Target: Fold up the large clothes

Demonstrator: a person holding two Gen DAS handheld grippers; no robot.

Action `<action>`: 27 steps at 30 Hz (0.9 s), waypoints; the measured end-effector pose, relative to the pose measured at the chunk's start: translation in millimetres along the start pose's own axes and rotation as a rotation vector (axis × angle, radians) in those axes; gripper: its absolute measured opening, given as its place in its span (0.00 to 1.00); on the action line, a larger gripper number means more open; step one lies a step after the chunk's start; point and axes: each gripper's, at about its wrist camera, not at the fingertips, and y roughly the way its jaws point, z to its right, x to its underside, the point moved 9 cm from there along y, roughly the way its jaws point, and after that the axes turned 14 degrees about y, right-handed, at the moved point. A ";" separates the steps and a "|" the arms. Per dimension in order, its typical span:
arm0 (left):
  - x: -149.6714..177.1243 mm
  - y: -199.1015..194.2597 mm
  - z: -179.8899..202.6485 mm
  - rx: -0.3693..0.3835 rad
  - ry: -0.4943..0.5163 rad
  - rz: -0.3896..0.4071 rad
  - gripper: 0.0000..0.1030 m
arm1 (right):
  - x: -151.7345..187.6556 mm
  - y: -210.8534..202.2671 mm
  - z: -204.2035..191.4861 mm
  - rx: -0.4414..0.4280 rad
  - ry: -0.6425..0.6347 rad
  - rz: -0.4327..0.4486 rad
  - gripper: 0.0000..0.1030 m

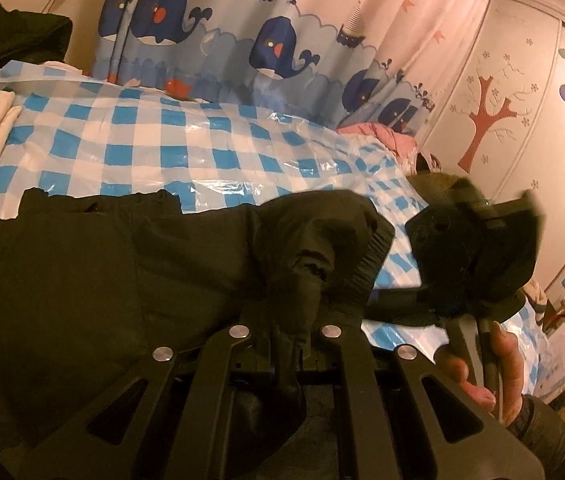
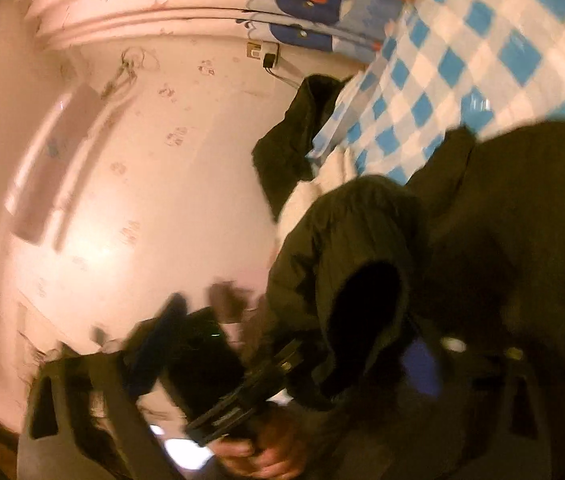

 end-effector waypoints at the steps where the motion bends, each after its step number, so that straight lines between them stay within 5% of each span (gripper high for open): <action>1: -0.2 -0.4 -2.2 -0.009 0.005 -0.006 0.07 | 0.4 2.2 3.3 0.064 -0.019 0.005 0.17; 4: 4.2 -2.4 -4.0 -0.010 0.031 -0.041 0.20 | -0.5 1.8 8.1 0.136 -0.051 0.025 0.13; 8: 11.7 -17.8 -7.7 -0.062 0.088 -0.078 0.59 | -6.3 -9.1 5.1 0.203 -0.092 0.054 0.11; 15: 7.0 -81.2 -59.8 -0.159 0.035 -0.001 0.69 | -15.2 -39.4 -25.3 0.329 -0.248 0.072 0.11; 18: 9.1 -98.1 -99.4 -0.181 -0.074 0.028 0.70 | -18.6 -51.8 -25.1 0.413 -0.287 0.065 0.11; 22: 22.9 -101.7 -140.5 -0.227 -0.163 0.019 0.70 | -24.6 -64.5 16.0 0.578 -0.273 0.060 0.11; 27: 69.2 -75.2 -194.3 -0.320 -0.230 -0.129 0.70 | -25.8 -66.7 101.6 0.694 -0.153 0.022 0.11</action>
